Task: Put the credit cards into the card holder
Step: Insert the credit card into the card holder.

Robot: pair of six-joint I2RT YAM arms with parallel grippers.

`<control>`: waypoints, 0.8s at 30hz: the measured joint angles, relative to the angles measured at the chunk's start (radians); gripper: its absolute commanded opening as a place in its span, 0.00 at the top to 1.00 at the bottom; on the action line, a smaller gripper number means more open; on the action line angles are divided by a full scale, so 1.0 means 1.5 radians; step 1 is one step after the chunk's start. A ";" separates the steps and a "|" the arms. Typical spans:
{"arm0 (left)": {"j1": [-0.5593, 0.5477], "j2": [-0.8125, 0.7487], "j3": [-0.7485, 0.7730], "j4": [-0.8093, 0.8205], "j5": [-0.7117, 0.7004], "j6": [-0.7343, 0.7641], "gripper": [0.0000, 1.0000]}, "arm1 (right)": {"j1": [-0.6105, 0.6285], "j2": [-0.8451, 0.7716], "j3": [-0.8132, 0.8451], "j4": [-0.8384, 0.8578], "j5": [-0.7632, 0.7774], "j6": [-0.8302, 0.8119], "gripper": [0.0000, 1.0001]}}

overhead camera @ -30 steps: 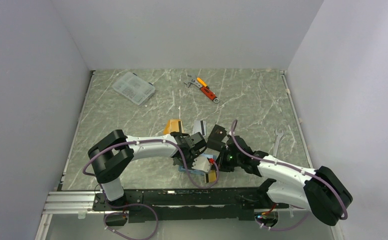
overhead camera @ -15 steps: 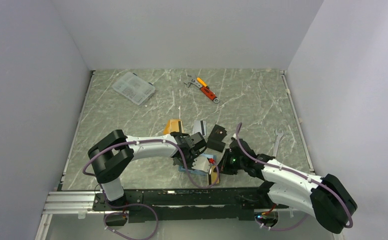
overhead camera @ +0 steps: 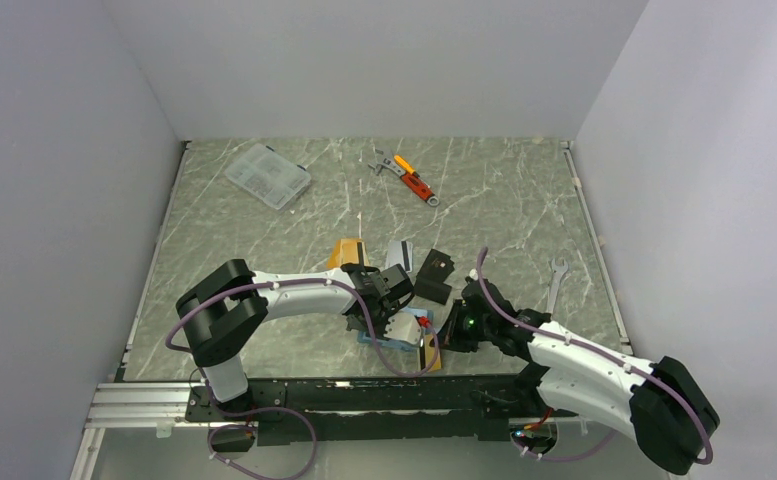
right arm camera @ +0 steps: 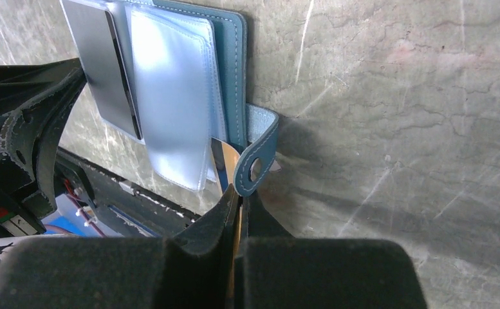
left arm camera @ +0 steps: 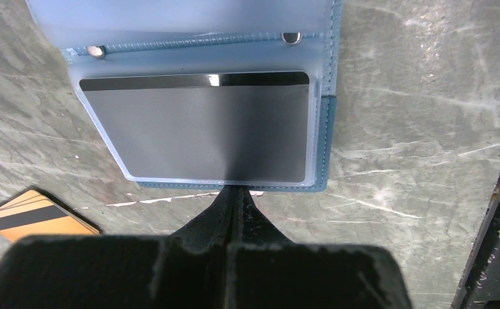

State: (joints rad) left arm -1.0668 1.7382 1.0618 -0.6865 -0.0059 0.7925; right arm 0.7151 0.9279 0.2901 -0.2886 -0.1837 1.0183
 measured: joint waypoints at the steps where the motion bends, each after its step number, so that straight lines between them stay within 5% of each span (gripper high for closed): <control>1: 0.000 0.000 0.001 -0.001 0.000 0.000 0.99 | 0.000 -0.001 0.000 0.000 0.000 0.000 1.00; 24: 0.010 -0.020 0.011 -0.048 0.024 0.000 1.00 | 0.002 0.026 0.085 -0.006 0.011 -0.099 1.00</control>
State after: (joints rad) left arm -1.0523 1.7081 1.0790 -0.7589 0.0296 0.7925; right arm 0.7177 0.9668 0.4171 -0.2977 -0.1669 0.8703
